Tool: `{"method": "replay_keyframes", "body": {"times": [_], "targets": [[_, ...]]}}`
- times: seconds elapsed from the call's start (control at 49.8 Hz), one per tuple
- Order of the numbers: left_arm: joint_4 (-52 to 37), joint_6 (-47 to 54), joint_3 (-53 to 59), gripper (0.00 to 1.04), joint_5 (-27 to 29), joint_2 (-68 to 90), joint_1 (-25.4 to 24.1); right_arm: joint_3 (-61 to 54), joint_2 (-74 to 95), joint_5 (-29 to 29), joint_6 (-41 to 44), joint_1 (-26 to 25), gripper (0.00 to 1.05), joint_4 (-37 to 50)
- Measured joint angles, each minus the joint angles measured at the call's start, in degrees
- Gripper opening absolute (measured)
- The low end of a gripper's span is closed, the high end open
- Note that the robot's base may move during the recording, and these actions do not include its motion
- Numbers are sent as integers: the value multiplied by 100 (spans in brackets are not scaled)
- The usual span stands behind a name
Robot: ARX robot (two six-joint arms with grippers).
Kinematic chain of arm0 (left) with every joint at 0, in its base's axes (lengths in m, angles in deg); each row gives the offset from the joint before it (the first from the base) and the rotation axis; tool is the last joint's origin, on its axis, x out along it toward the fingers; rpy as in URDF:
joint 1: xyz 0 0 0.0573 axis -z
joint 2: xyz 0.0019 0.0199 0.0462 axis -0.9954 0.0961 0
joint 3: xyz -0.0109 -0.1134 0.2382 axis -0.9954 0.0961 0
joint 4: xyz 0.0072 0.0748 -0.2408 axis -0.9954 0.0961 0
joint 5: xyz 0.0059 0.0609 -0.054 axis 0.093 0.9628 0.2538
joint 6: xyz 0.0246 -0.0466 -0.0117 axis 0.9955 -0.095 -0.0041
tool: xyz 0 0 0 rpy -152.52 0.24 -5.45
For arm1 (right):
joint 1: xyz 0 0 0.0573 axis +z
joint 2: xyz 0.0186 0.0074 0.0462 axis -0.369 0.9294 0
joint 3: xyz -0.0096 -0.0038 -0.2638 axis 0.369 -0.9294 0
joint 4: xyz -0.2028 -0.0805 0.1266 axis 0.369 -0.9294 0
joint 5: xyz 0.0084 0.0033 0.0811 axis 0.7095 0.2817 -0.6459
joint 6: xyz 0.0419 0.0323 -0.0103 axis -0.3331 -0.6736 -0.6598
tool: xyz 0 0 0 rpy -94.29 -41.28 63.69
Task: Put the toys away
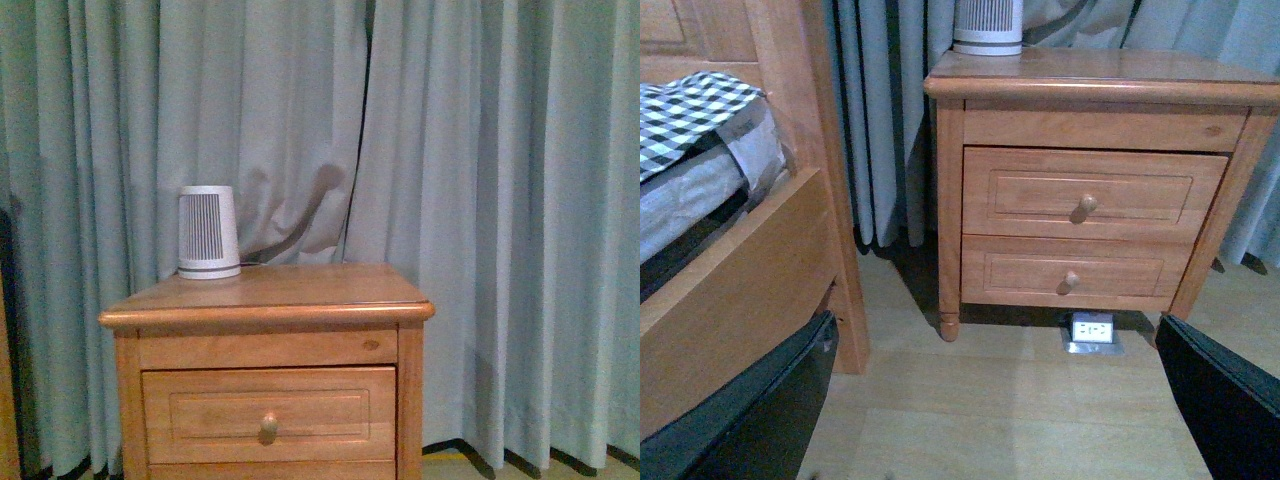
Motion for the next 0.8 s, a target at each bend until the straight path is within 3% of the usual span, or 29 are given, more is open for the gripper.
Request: {"method": "replay_keyframes", "body": {"times": [0.803], "targets": [[0,-2,0,99,24,0,-4,0,-2,-33,0,2,19,0]]}}
